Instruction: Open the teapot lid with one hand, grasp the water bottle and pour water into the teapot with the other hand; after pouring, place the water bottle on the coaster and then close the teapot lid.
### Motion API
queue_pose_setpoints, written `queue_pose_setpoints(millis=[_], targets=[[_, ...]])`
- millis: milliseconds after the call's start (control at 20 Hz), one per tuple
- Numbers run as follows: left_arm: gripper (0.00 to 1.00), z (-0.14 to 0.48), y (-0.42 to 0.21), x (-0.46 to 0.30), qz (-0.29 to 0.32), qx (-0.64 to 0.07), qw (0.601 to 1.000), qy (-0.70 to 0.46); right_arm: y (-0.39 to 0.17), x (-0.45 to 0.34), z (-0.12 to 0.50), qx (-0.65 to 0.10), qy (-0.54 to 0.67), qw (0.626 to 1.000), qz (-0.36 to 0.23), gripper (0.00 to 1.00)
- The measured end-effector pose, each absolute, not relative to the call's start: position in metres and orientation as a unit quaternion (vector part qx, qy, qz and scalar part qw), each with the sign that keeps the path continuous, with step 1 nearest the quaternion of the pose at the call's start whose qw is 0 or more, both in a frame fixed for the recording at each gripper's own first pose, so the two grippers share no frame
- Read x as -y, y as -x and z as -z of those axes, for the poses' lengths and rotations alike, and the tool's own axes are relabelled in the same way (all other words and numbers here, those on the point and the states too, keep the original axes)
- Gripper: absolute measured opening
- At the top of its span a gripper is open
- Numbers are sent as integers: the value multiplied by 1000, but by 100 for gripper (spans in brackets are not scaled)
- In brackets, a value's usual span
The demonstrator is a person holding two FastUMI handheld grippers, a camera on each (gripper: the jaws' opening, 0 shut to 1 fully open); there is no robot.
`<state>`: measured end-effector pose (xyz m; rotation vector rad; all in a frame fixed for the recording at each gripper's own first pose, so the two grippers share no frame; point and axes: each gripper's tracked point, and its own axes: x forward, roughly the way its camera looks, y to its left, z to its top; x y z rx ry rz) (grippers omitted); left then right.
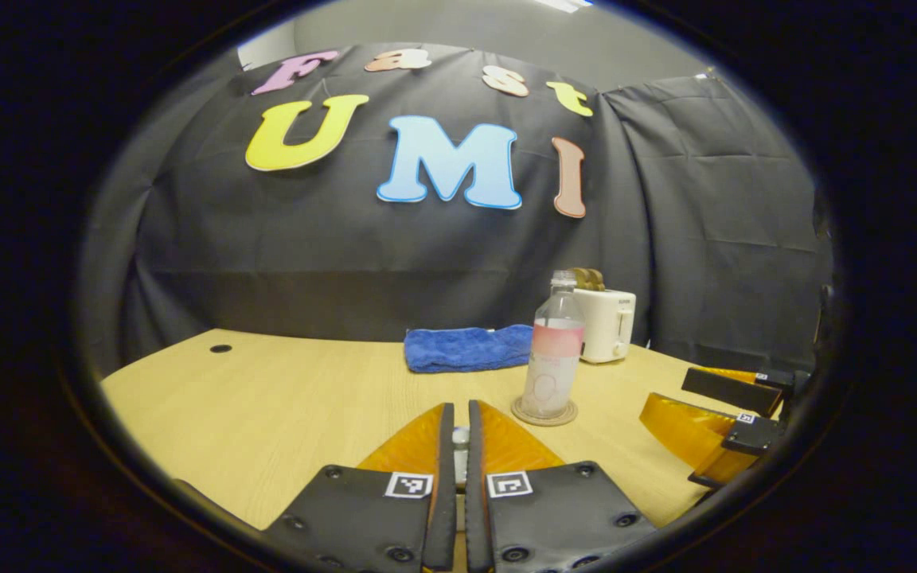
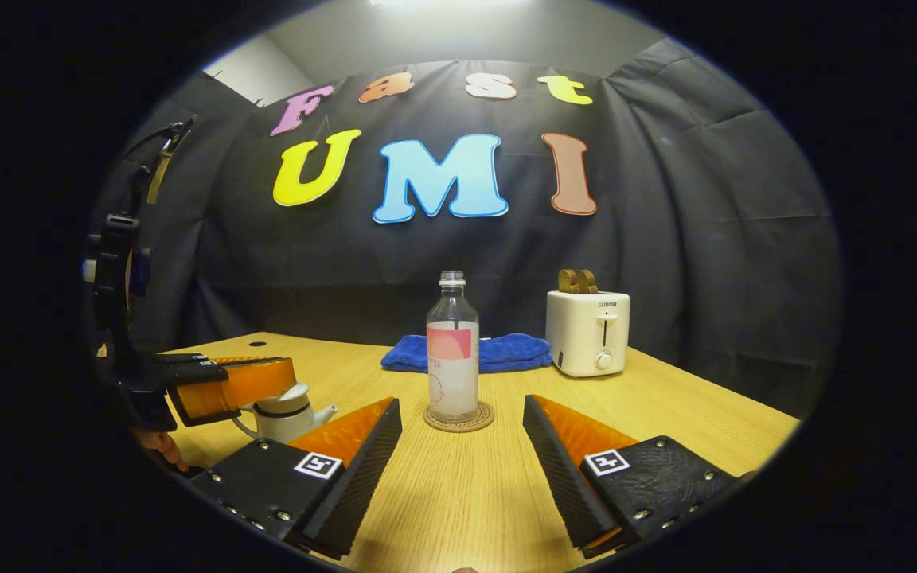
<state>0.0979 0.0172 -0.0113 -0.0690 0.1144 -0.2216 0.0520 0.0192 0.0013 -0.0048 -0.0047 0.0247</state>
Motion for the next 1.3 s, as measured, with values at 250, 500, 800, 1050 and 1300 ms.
queue_pose_setpoints(millis=[250,500,800,1050,1300], targets=[[12,17,-98,-16,103,-62,992,34,-51,-20,-2,2,3,1000,-13,95],[23,15,-98,-13,104,-53,993,34,-51,-20,-2,2,3,1000,-13,95],[68,5,-87,-15,96,-36,994,48,-52,-18,-2,2,3,1000,-8,95],[81,8,-73,-17,74,-20,997,22,-52,-19,-2,2,3,1000,-8,95],[82,-3,-55,-15,63,6,998,0,-51,-19,-3,2,3,1000,-8,95]])
